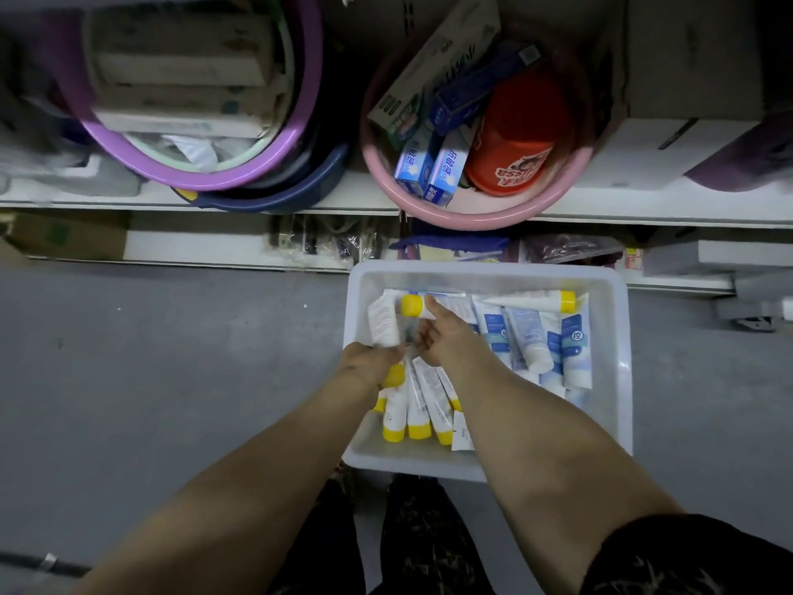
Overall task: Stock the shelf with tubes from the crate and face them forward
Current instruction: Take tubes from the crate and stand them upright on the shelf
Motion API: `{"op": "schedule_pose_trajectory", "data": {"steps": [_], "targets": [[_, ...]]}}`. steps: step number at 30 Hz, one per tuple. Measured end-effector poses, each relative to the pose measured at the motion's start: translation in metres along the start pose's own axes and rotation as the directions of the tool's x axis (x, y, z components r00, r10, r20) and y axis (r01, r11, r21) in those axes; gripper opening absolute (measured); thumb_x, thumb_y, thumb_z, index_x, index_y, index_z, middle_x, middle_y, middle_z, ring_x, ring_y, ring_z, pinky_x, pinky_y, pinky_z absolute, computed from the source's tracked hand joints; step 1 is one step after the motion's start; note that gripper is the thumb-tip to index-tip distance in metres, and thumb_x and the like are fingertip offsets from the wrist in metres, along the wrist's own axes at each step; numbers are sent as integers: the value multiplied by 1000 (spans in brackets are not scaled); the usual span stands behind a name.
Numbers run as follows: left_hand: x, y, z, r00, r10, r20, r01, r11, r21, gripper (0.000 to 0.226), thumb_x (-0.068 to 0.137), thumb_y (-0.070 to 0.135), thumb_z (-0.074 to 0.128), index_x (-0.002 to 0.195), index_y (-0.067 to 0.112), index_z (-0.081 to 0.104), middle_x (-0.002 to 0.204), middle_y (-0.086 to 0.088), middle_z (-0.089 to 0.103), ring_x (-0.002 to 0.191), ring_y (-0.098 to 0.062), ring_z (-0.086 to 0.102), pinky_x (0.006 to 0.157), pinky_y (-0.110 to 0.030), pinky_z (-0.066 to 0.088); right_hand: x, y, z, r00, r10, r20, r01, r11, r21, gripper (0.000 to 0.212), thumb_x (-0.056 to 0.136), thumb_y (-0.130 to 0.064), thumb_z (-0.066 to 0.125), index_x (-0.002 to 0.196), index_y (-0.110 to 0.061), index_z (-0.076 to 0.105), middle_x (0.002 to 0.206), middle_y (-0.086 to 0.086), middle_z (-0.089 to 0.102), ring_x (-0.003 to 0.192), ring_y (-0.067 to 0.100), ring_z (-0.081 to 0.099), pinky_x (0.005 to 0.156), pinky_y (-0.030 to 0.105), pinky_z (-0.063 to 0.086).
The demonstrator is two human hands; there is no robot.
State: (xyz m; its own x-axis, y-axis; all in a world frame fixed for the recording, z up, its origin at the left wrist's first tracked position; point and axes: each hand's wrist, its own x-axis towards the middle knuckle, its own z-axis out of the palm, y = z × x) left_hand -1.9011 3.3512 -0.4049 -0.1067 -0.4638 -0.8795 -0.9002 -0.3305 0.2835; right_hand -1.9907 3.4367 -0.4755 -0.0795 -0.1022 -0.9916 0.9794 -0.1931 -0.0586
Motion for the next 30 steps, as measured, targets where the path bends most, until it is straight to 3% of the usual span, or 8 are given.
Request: {"op": "schedule_pose_trajectory", "data": {"steps": [4, 6, 9, 11, 14, 22, 27, 30], "targets": [[-25, -5, -19, 991, -33, 133, 54, 986, -158, 24, 78, 9, 79, 95, 11, 61, 81, -5, 64, 68, -15, 60, 52, -26, 50, -33, 18, -16, 996, -4, 86, 0, 999, 39, 44, 82, -29, 79, 114, -3, 64, 97, 12, 70, 85, 20, 66, 66, 31, 55], [-34, -7, -28, 983, -7, 181, 44, 979, -200, 28, 79, 5, 78, 103, 5, 64, 84, -7, 66, 72, -18, 62, 57, -28, 54, -48, 28, -25, 993, -8, 117, 7, 1000, 13, 39, 89, -23, 71, 120, -3, 60, 96, 12, 68, 87, 20, 65, 79, 31, 53], [-51, -9, -47, 973, 40, 225, 18, 969, -248, 22, 81, 1, 75, 101, 2, 65, 78, -7, 68, 67, -19, 65, 56, -26, 57, -78, 43, -34, 993, -23, 117, 31, 997, -68, 29, 91, -20, 69, 114, -3, 60, 95, 11, 68, 94, 21, 64, 90, 32, 50], [-62, -11, -66, 967, 70, 244, 4, 956, -293, 17, 80, 2, 76, 94, 3, 65, 69, -3, 70, 61, -16, 66, 55, -26, 58, -102, 51, -33, 992, -73, 106, 82, 994, -78, 25, 90, -20, 71, 107, -4, 62, 98, 11, 68, 96, 21, 64, 87, 33, 51], [-75, -12, -98, 949, 166, 267, -67, 936, -345, 34, 78, 9, 79, 108, 0, 65, 83, -6, 72, 68, -17, 68, 66, -29, 59, -137, 61, -24, 973, -197, 120, 207, 975, -75, 17, 90, -19, 71, 101, -9, 64, 99, 10, 70, 98, 21, 65, 79, 34, 55], [-114, -4, -238, 870, 428, 243, -224, 785, -578, 22, 89, 13, 69, 110, 13, 62, 59, 7, 68, 46, -3, 61, 41, -13, 45, -237, 127, 78, 823, -476, 311, 513, 857, -46, 3, 93, -8, 64, 93, -6, 63, 80, 8, 71, 80, 21, 67, 73, 29, 60], [-131, -6, -371, 810, 562, 168, -329, 672, -663, 23, 87, 18, 71, 108, 23, 62, 95, 1, 70, 80, -15, 64, 79, -36, 55, -290, 195, 183, 703, -521, 483, 631, 771, -85, 8, 94, -8, 61, 102, -8, 63, 90, 9, 71, 81, 20, 68, 69, 29, 61], [-139, -3, -458, 755, 653, 64, -453, 588, -670, 28, 87, 17, 72, 112, 22, 62, 105, -2, 70, 91, -20, 64, 86, -41, 56, -325, 236, 255, 612, -529, 589, 688, 722, -66, 9, 95, -7, 59, 103, -10, 64, 95, 10, 70, 84, 21, 66, 73, 29, 59]]}}
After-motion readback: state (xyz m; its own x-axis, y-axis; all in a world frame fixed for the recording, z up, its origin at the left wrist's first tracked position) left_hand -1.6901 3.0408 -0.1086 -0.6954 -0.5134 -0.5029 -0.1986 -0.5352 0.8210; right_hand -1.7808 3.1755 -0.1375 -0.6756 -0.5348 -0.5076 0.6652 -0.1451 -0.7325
